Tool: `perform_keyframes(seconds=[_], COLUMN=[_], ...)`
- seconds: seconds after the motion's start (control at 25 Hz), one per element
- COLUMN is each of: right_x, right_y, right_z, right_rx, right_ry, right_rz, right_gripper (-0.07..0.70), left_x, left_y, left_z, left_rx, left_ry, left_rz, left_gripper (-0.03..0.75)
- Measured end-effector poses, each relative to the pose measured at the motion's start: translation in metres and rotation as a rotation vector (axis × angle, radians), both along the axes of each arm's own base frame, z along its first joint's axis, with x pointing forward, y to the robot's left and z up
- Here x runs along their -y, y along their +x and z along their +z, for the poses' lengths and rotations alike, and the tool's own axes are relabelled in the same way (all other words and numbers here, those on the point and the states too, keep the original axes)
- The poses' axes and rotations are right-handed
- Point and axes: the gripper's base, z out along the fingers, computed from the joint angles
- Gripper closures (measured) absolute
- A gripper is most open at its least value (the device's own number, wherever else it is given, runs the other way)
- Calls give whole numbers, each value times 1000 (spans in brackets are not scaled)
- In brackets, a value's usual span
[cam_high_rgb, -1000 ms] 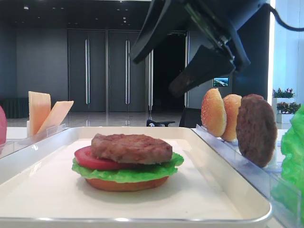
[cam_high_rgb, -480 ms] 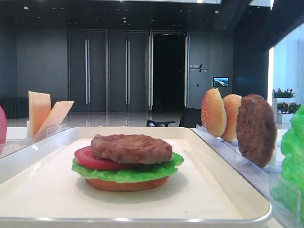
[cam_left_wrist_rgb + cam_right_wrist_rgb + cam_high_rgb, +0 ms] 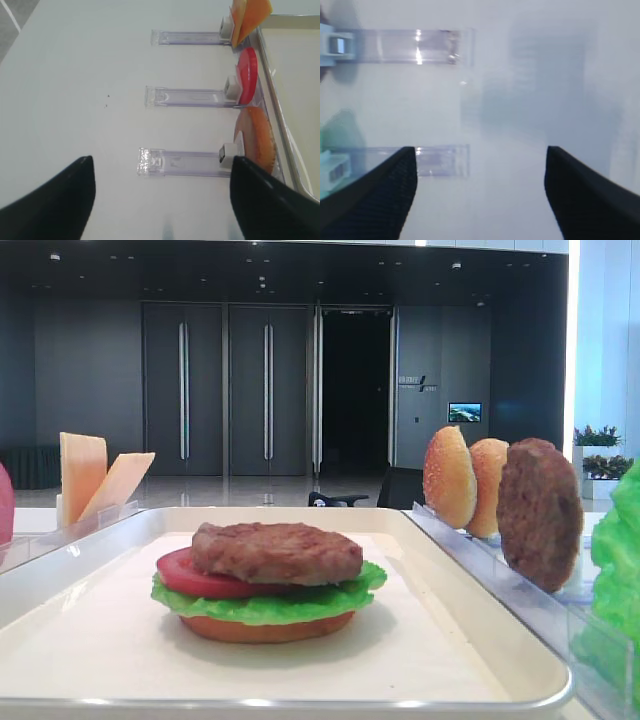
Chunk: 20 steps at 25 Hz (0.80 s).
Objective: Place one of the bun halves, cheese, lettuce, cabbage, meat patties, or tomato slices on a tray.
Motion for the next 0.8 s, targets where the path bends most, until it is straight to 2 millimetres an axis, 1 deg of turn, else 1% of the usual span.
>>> perform_keyframes(seconds=[0.12,0.24,0.32,0.44,0.56,0.64,0.8], right_x=[30,49,56,57,53,48,38], right_y=[-7,-12,-14,-19,-27,-38,-70], right_z=[-1,-1,0,5,13,15,12], right_rx=[-71,-105,-108,-84,-45,-26,13], right_ry=[-39,-56,-58,-64,-66,-67,-69], right_rz=[-123,-220,-270,-286,-277,-262,-235], right_gripper=[98,98,100,101,101,101,101], left_x=[0,0,0,0,0,0,0], left_y=[0,0,0,0,0,0,0], left_z=[0,0,0,0,0,0,0], left_rx=[0,0,0,0,0,0,0], left_ry=[0,0,0,0,0,0,0], left_rz=[0,0,0,0,0,0,0], left_gripper=[72,72,72,72,72,72,72])
